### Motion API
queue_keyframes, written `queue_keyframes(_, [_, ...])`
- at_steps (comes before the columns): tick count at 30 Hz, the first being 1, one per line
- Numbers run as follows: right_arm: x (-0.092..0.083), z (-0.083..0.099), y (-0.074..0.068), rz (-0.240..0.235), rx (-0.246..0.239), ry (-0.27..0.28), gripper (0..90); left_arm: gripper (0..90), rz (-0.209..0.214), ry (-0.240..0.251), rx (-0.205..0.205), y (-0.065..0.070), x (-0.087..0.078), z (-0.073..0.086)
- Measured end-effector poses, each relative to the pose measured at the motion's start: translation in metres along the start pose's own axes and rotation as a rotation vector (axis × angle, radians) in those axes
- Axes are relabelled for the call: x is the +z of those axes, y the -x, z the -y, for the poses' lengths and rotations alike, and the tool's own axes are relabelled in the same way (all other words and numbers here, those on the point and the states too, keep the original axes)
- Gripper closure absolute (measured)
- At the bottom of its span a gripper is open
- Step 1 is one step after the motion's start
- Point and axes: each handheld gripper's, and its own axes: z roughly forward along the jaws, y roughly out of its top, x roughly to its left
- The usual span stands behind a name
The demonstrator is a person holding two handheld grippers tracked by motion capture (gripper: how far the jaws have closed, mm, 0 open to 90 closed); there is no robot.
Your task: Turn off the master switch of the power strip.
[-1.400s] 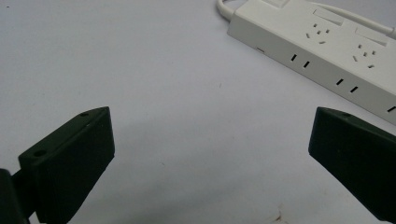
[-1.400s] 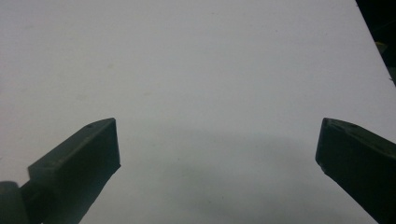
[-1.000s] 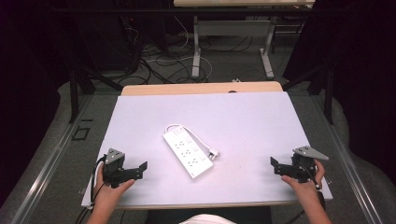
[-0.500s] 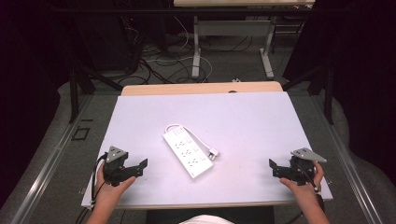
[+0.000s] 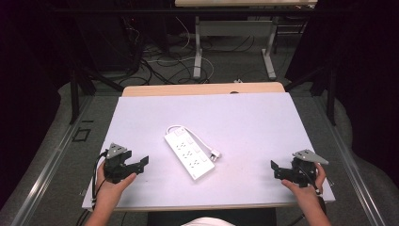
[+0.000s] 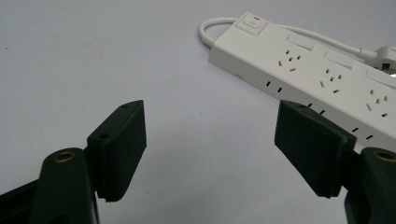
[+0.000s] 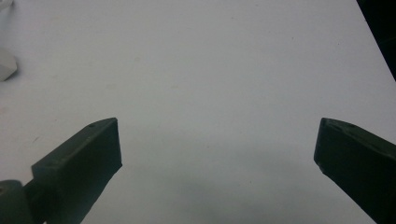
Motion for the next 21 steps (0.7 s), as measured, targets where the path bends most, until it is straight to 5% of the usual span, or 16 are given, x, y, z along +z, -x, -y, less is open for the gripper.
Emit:
queue_keyframes(9, [-0.001, -0.001, -0.001, 0.005, 0.015, 0.000, 1.5, 29.2, 0.031, -0.016, -0.029, 0.004, 0.004, -0.015])
queue_keyframes(15, [-0.001, 0.000, -0.002, 0.006, 0.027, 0.007, 1.9, 30.2, 0.026, -0.011, 0.001, 0.006, 0.003, -0.026])
queue_keyframes(21, [0.000, 0.000, -0.002, 0.010, 0.026, 0.009, 2.1, 31.8, 0.029, -0.003, -0.015, 0.009, 0.001, -0.038])
